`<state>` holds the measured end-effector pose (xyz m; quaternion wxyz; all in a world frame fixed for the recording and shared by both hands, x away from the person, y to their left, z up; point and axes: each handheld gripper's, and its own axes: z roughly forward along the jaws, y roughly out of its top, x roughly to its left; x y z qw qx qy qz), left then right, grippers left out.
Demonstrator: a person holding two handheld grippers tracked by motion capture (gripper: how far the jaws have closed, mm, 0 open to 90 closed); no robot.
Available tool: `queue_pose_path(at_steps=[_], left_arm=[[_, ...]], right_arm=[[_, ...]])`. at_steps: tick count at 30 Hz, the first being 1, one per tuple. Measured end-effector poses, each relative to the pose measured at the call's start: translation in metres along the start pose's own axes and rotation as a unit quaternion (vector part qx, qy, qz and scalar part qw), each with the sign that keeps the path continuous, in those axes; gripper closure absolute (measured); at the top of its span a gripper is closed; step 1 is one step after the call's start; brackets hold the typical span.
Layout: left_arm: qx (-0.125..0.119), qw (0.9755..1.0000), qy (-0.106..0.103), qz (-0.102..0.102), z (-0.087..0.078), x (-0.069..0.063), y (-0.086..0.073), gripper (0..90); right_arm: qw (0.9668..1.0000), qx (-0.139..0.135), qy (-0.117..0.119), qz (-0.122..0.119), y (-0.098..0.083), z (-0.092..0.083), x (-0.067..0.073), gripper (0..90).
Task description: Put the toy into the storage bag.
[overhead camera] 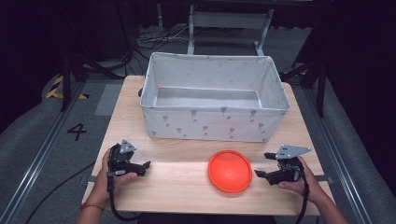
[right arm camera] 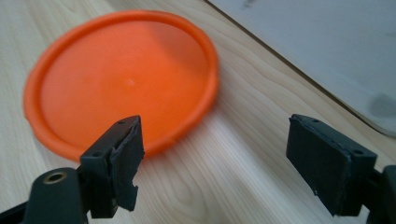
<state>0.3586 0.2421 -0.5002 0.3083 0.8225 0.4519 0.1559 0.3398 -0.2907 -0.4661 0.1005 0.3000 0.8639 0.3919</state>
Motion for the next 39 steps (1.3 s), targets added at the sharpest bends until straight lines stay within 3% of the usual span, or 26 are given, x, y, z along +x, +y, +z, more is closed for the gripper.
queue_pose_path(at_steps=[10,15,16,22,26,29,34,35,36,38,39], left_arm=[[0.000,1.0000,0.000,0.000,0.000,0.000,0.000,0.4],[0.000,1.0000,0.000,0.000,0.000,0.000,0.000,0.5],[0.000,1.0000,0.000,0.000,0.000,0.000,0.000,0.5],[0.000,1.0000,0.000,0.000,0.000,0.000,0.000,0.5],[0.000,1.0000,0.000,0.000,0.000,0.000,0.000,0.4],[0.000,1.0000,0.000,0.000,0.000,0.000,0.000,0.4],[0.000,1.0000,0.000,0.000,0.000,0.000,0.000,0.5],[0.000,1.0000,0.000,0.000,0.000,0.000,0.000,0.5],[0.000,1.0000,0.000,0.000,0.000,0.000,0.000,0.4],[0.000,1.0000,0.000,0.000,0.000,0.000,0.000,0.5],[0.000,1.0000,0.000,0.000,0.000,0.000,0.000,0.5]], right_arm=[[0.9986,0.036,0.036,-0.015,0.026,0.051,0.008,19.2],[0.9979,0.045,0.047,-0.003,0.034,0.069,0.006,19.0],[0.9980,0.049,0.041,-0.004,0.034,0.071,0.007,18.9],[0.9962,0.062,0.060,-0.006,0.031,0.074,0.011,16.4],[0.9963,0.055,0.065,-0.016,0.027,0.073,0.015,16.5],[0.9960,0.059,0.051,-0.044,0.026,0.074,0.019,17.1],[0.9960,0.062,0.051,-0.040,0.027,0.073,0.019,23.6],[0.9966,0.059,0.050,-0.030,0.028,0.071,0.017,31.1],[0.9966,0.059,0.050,-0.030,0.028,0.071,0.017,31.1],[0.9972,0.052,0.052,-0.010,0.028,0.069,0.013,43.2],[0.9971,0.052,0.056,-0.003,0.028,0.068,0.011,45.1]])
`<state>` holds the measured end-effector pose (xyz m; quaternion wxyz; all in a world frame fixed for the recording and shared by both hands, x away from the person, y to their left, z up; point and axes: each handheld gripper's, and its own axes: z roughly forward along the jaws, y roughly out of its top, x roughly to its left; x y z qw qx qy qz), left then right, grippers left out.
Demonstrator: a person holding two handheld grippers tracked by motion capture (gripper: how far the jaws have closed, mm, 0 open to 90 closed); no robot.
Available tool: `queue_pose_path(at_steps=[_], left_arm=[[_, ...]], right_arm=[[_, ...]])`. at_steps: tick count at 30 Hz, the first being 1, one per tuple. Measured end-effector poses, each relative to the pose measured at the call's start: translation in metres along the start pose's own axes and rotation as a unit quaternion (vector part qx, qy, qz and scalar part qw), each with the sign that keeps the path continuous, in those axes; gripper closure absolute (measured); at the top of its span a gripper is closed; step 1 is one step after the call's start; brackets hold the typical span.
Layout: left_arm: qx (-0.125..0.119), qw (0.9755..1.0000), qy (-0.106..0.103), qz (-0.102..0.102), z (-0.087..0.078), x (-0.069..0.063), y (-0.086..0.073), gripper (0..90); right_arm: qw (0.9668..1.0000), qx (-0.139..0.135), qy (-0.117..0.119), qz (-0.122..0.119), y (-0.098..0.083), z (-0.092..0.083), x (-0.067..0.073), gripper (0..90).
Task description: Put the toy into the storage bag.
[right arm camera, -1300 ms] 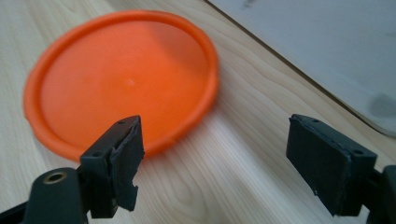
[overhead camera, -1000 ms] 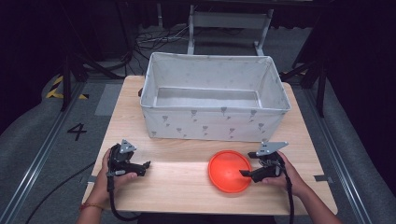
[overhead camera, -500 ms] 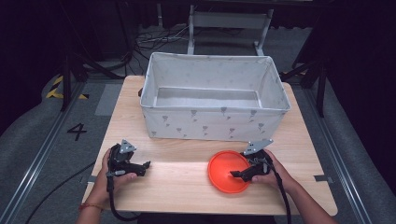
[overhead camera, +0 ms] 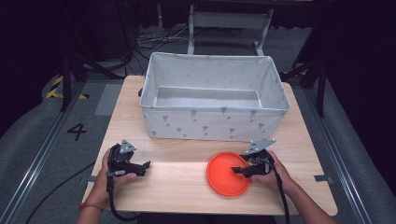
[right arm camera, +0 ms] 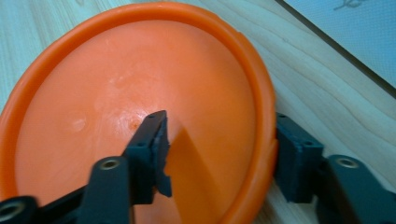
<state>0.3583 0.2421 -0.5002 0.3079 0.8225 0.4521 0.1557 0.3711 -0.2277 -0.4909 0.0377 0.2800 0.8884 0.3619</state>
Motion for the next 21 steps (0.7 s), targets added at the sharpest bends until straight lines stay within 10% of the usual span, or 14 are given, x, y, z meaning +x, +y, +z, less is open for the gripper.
queue_pose_path(at_steps=[13,21], left_arm=[[0.000,1.0000,-0.001,0.001,0.000,0.000,0.000,0.5],[0.000,1.0000,-0.001,0.001,0.000,0.000,0.000,0.5]], right_arm=[[0.9968,-0.062,0.045,-0.023,0.005,-0.032,0.001,77.2],[0.9934,-0.093,0.041,-0.053,0.009,-0.060,0.015,81.8]])
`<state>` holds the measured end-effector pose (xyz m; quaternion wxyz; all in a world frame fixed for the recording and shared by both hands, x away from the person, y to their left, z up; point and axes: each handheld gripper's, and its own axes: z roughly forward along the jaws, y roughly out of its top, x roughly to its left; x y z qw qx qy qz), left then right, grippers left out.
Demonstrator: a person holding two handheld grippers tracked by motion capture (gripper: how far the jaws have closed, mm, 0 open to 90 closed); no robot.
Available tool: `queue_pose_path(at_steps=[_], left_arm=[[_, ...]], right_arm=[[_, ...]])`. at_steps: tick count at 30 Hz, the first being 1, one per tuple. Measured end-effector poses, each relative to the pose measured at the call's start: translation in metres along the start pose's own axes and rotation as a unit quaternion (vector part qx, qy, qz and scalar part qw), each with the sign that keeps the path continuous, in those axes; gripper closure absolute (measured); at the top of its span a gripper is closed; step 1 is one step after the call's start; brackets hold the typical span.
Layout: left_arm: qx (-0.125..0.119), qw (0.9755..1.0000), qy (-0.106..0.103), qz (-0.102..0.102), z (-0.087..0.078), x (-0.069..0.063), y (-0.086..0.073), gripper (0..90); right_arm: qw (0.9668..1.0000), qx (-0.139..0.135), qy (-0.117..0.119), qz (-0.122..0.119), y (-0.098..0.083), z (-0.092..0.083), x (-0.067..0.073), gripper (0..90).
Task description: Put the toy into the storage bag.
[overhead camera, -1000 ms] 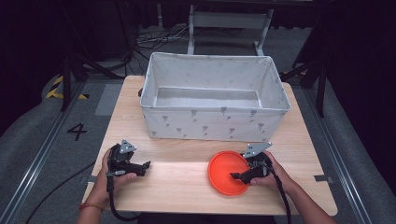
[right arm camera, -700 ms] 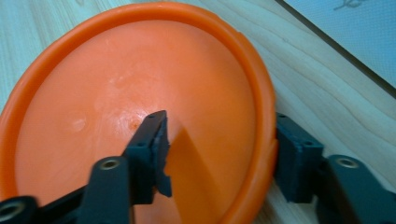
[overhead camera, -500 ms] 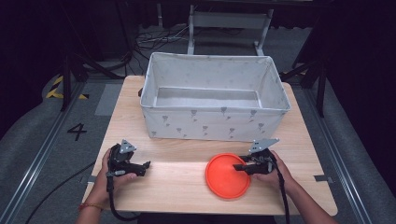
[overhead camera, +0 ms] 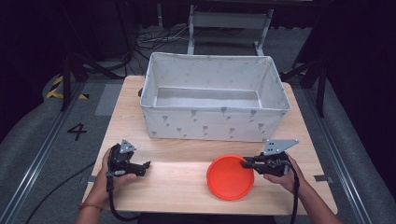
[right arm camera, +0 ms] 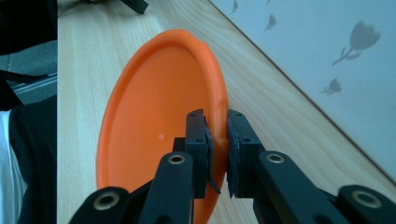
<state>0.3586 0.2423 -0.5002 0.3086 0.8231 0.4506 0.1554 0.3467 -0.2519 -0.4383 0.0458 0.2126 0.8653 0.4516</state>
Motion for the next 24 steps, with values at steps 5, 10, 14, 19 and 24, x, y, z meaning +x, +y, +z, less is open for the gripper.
queue_pose_path(at_steps=[5,10,14,19,24], left_arm=[[0.000,1.0000,0.000,0.001,0.000,0.000,0.000,0.5],[0.000,1.0000,0.000,0.001,0.000,0.000,0.000,0.5],[0.000,1.0000,-0.001,0.001,0.000,0.000,0.000,0.5],[0.000,1.0000,-0.001,0.001,0.000,0.000,0.000,0.5],[0.000,1.0000,-0.002,0.001,0.000,0.000,0.000,0.5]], right_arm=[[0.9994,-0.005,-0.019,-0.028,0.007,-0.015,0.008,82.5],[0.9992,-0.008,-0.028,-0.029,0.009,-0.026,0.008,82.6],[0.9983,0.000,-0.044,-0.037,0.010,-0.036,0.008,82.7],[0.9978,0.000,-0.052,-0.043,0.013,-0.047,0.009,82.7],[0.9973,0.002,-0.057,-0.046,0.015,-0.052,0.011,82.7]])
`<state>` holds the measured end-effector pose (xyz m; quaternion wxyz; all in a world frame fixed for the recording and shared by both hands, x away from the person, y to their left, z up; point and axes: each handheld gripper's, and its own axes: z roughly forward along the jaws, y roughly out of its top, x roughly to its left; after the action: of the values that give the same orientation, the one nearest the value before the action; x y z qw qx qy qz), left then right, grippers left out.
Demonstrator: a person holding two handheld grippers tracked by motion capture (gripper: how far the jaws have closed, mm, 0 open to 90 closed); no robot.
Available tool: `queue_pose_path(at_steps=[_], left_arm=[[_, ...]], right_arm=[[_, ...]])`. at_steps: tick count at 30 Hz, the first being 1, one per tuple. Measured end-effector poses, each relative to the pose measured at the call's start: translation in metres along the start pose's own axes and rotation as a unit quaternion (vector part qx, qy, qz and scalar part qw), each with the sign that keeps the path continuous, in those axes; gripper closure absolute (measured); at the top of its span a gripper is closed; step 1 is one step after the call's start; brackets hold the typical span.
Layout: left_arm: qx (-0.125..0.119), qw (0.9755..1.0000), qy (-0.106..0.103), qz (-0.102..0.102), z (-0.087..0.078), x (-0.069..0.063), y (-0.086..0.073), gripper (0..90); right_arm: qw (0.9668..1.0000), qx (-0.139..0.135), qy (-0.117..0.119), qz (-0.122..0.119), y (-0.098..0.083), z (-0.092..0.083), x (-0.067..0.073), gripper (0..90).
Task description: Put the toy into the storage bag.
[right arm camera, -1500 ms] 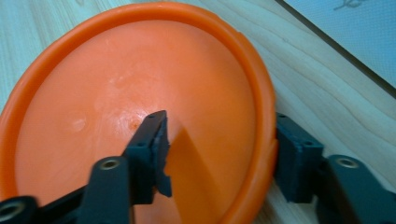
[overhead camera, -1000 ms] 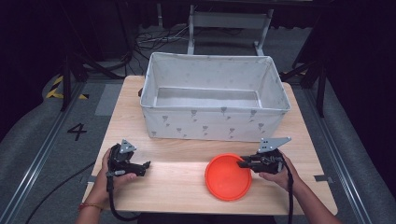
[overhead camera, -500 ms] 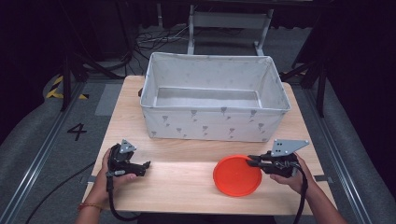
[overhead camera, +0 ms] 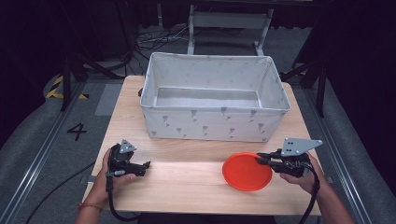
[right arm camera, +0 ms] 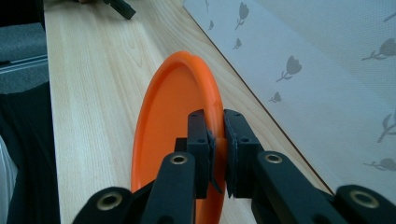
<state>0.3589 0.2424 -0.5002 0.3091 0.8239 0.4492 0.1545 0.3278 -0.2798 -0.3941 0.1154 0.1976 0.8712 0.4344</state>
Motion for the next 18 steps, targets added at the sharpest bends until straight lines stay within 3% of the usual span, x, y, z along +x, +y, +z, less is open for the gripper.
queue_pose_path(at_steps=[18], left_arm=[[0.000,1.0000,0.000,0.000,0.000,0.000,0.000,0.5]], right_arm=[[0.9989,0.000,-0.047,-0.007,0.014,-0.031,0.004,82.7]])
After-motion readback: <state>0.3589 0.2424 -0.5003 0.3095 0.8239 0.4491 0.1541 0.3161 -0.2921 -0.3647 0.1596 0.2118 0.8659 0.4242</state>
